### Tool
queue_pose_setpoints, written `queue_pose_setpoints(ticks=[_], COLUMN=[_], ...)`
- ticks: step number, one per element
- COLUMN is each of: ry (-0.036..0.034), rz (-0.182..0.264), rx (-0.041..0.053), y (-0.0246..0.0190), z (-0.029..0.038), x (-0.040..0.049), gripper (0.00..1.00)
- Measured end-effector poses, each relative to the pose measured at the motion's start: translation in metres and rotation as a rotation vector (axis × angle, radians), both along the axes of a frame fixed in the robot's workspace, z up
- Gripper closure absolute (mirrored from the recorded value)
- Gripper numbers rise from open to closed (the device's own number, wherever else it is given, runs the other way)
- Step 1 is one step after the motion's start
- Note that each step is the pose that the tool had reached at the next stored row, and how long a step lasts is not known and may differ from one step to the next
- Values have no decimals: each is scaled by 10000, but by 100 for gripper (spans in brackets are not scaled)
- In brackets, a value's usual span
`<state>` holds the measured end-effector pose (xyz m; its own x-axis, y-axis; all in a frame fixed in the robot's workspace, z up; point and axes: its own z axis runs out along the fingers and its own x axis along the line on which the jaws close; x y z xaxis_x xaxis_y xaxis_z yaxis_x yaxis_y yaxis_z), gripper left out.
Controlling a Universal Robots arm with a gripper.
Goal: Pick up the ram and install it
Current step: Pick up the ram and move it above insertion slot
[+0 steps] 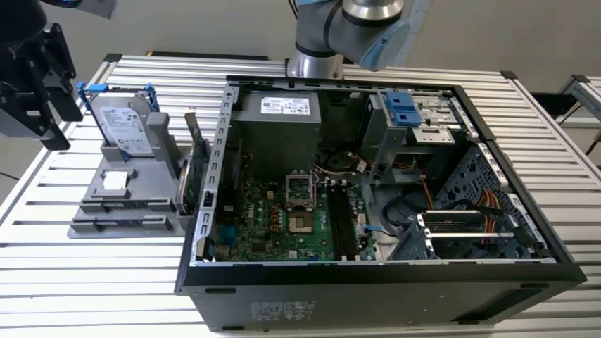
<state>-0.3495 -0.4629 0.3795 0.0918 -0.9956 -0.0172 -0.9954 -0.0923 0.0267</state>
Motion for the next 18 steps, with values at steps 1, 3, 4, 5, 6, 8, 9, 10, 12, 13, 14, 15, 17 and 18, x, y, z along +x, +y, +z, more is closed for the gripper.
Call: queue_pose_setpoints(ticks=[1, 3, 4, 5, 6, 8, 9, 10, 12, 13, 14, 15, 17, 18], ry=[1, 2, 2, 2, 2, 1, 1, 2, 1, 1, 1, 2, 1, 1], rz=[-31, -49, -50, -51, -51, -51, -52, -52, -52, -53, -53, -53, -54, -54], rx=[-1, -5, -8, -11, -14, -15, -15, -16, -17, -18, -18, -18, -18, -18], y=[1, 3, 4, 5, 6, 8, 9, 10, 12, 13, 14, 15, 17, 18], z=[-6, -15, -20, -25, -31, -44, -50, -55, -69, -75, -82, -88, -101, -108], x=[0, 0, 0, 0, 0, 0, 0, 0, 0, 0, 0, 0, 0, 0], gripper=[0, 0, 0, 0, 0, 0, 0, 0, 0, 0, 0, 0, 0, 0])
